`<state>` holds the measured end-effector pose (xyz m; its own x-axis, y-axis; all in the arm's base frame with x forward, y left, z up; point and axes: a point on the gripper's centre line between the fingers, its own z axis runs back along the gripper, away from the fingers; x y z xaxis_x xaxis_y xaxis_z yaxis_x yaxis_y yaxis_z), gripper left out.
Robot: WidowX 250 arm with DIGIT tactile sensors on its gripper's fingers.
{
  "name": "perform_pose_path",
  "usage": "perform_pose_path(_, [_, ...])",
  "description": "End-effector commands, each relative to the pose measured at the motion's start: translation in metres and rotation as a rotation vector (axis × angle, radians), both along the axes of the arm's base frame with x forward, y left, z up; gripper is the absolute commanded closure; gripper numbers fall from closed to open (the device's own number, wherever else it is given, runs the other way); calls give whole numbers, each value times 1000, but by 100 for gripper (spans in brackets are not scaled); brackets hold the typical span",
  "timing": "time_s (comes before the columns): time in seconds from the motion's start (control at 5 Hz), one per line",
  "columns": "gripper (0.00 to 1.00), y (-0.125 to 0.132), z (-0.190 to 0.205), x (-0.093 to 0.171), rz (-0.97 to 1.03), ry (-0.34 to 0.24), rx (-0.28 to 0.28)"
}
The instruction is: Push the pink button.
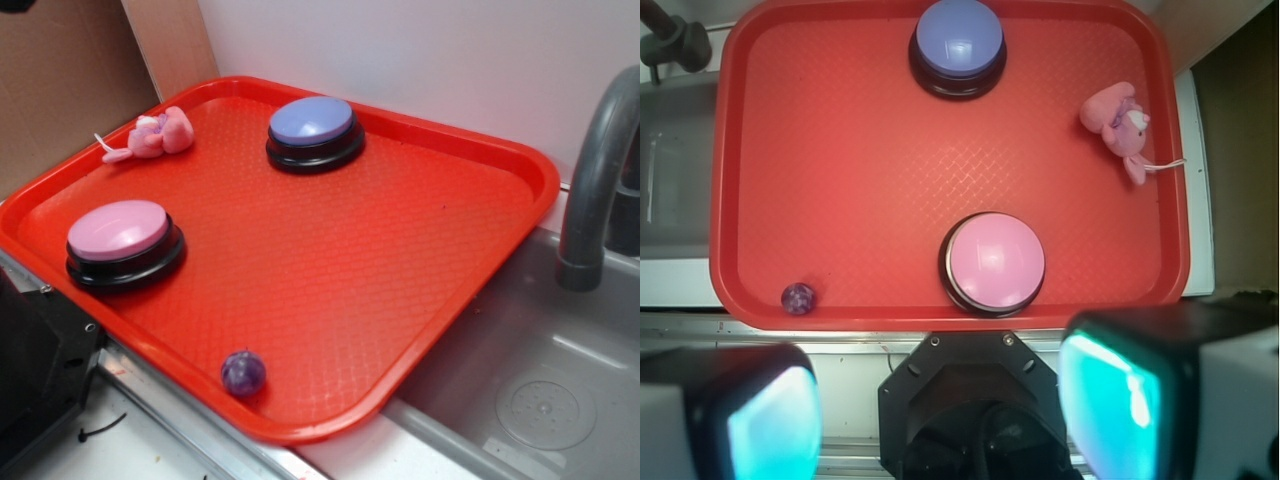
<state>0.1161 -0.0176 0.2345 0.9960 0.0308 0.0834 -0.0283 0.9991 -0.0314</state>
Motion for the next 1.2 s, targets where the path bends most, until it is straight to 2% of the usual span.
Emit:
perform_pose_path(0.0, [0, 0, 0, 0, 0, 0, 0])
perform_pose_path(0.2, [0, 9, -44, 31, 11, 97, 26])
perform_pose_path(0.4, [0, 18, -84, 47, 19, 179, 40])
perform_pose_path(0.8, [0, 31, -123, 51, 9, 173, 80])
perform_pose_path(1.0, [0, 38, -139, 42, -19, 139, 90])
